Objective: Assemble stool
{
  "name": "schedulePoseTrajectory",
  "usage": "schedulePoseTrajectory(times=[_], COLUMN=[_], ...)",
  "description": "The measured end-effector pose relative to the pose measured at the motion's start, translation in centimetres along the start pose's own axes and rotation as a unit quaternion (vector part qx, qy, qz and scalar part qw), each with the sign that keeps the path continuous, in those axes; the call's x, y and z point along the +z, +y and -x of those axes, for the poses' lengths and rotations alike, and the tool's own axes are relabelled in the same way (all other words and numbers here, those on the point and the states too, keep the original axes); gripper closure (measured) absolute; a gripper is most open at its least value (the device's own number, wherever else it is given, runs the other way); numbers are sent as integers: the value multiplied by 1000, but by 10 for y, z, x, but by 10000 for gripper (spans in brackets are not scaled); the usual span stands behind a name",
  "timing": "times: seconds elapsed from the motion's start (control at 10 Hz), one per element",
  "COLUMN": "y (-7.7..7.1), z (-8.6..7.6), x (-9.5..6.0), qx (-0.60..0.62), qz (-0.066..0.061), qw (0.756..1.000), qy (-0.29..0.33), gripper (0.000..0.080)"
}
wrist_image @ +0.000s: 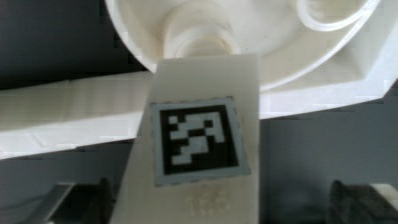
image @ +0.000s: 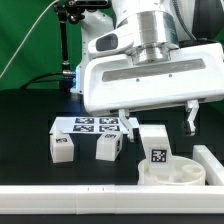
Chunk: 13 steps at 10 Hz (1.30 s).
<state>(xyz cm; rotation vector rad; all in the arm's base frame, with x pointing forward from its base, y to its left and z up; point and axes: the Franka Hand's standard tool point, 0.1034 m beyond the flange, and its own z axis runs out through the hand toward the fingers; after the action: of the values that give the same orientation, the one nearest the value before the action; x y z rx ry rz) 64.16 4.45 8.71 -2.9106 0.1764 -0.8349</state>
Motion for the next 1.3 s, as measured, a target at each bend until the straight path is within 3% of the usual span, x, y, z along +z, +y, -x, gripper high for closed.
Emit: schedulePoseTrajectory(times=[0.2, 0.6, 0.8, 1.3], y=[0, 8, 8, 7], z=[-1, -15, -23, -20], x=[-1, -15, -19, -17], qx=[0, 2, 7, 6], qz=[0, -5, -13, -17], qw=[1000, 1000, 999, 998], qy=[0, -23, -43, -56], gripper=[154, 151, 151, 151])
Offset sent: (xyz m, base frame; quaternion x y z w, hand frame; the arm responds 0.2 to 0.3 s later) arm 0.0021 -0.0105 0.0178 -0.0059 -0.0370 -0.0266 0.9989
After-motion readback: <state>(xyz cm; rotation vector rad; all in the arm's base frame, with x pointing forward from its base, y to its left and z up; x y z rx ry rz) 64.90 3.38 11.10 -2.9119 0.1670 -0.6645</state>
